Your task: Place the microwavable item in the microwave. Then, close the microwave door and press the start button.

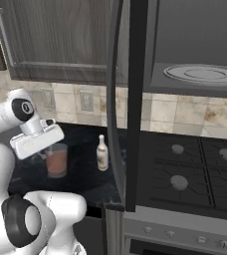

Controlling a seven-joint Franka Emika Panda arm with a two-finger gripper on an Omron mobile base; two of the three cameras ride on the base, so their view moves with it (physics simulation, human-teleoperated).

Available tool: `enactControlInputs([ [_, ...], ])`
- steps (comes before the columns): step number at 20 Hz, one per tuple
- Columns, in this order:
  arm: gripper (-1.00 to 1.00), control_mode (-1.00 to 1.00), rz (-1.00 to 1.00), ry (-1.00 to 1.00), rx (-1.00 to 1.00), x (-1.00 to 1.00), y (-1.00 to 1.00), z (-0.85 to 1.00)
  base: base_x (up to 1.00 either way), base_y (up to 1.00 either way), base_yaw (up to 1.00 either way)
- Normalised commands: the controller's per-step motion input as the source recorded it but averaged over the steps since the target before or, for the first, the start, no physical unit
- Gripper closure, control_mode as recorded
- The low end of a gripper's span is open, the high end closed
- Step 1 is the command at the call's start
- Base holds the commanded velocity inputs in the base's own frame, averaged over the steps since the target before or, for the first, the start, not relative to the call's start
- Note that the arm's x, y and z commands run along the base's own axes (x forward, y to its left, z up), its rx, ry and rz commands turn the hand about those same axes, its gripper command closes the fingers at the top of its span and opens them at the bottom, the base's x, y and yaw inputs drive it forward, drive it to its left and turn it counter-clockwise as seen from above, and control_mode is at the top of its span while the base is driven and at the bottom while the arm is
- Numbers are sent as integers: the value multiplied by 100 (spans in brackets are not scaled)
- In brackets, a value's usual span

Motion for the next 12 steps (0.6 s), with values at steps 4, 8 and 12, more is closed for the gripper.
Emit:
enactControlInputs([
  [4,100,100,3,-5,0,-45,-2,-2,-50,-13,2],
  [8,100,100,0,0,0,0,0,0,-100,-58,6],
  [12,100,100,0,0,0,0,0,0,-100,-93,6],
])
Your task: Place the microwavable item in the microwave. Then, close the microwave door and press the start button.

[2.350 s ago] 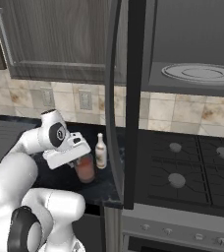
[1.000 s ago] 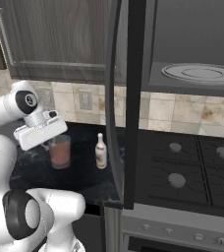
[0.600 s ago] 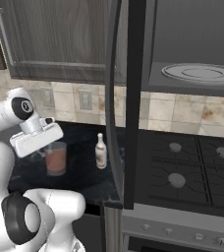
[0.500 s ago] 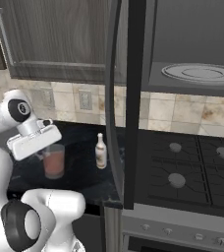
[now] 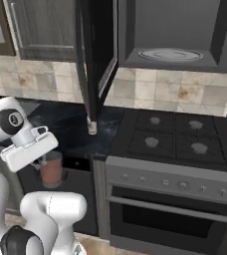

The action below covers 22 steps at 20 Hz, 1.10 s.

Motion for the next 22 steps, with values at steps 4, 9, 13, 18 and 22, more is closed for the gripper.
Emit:
enactControlInputs([
  [4,100,100,0,0,0,0,0,0,-55,-100,0],
  [9,100,100,0,0,0,0,0,0,-1,-95,0],
  [13,100,100,0,0,0,0,0,0,63,-45,3],
  [18,100,100,0,0,0,0,0,0,63,-22,4],
  [22,100,100,0,0,0,0,0,0,65,-1,0],
])
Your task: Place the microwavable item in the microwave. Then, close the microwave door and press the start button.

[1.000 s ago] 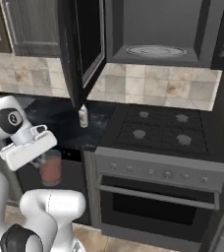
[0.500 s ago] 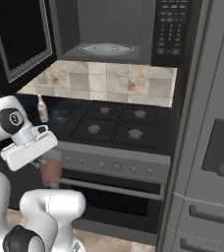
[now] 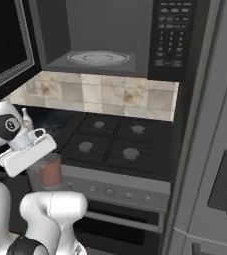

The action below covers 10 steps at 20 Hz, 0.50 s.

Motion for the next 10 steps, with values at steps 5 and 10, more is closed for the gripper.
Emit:
enactControlInputs([
  [5,100,100,0,0,0,0,0,0,27,-9,0],
  [10,100,100,0,0,0,0,0,0,36,-26,0],
])
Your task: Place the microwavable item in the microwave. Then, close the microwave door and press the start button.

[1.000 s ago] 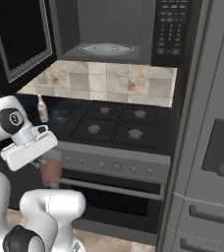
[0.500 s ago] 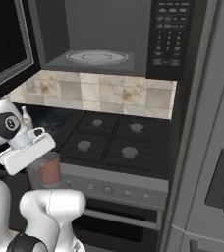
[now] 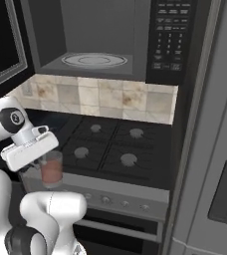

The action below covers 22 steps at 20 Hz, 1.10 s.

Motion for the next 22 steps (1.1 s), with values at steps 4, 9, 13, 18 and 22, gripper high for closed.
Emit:
enactControlInputs([
  [4,100,100,0,0,0,0,0,0,8,-40,0],
  [9,100,100,0,0,0,0,0,0,0,-40,0],
  [13,100,100,0,0,0,0,0,0,13,-28,0],
  [18,100,100,0,0,0,0,0,0,32,-11,0],
  [22,100,100,0,0,0,0,0,0,22,-10,0],
])
